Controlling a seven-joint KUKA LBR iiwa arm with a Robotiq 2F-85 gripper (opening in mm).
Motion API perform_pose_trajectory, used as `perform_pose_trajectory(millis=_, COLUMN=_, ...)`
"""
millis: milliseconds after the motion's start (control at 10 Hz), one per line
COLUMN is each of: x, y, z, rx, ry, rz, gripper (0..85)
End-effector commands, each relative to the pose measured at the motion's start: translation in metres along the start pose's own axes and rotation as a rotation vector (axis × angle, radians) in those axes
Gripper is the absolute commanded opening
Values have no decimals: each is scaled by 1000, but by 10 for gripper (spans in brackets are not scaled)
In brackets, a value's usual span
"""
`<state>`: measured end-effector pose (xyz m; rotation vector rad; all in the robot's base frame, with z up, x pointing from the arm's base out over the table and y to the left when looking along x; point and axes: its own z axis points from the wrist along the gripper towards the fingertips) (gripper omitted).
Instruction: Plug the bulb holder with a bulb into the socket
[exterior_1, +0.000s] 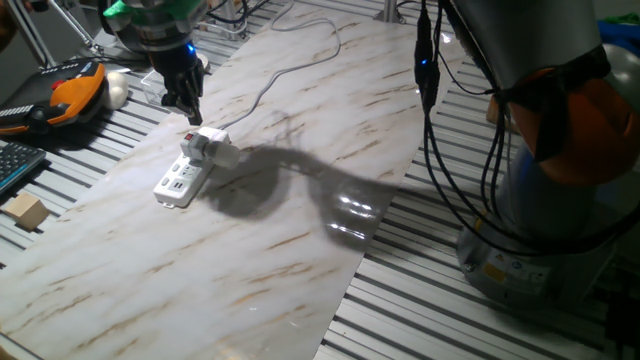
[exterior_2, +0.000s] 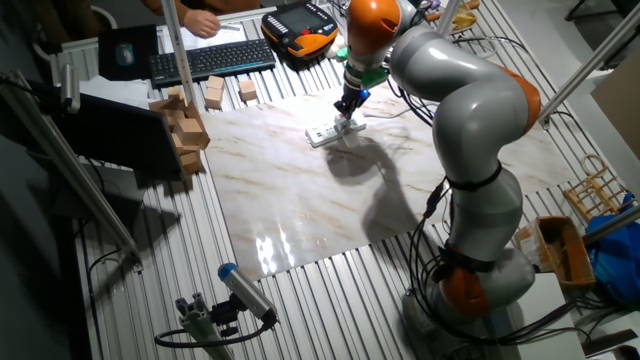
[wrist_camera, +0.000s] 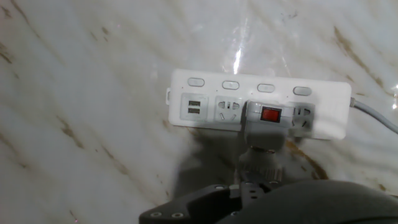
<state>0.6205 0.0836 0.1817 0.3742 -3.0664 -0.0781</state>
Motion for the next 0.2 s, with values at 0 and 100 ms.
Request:
perform_pose_trajectory(millis=0, x=0, y=1, z=0, rx=0, ry=-1, rz=3, gripper=0)
perform_pose_trajectory(millis=100, x=0, y=0, z=-1, rx=3, ry=-8, rz=3, gripper=0)
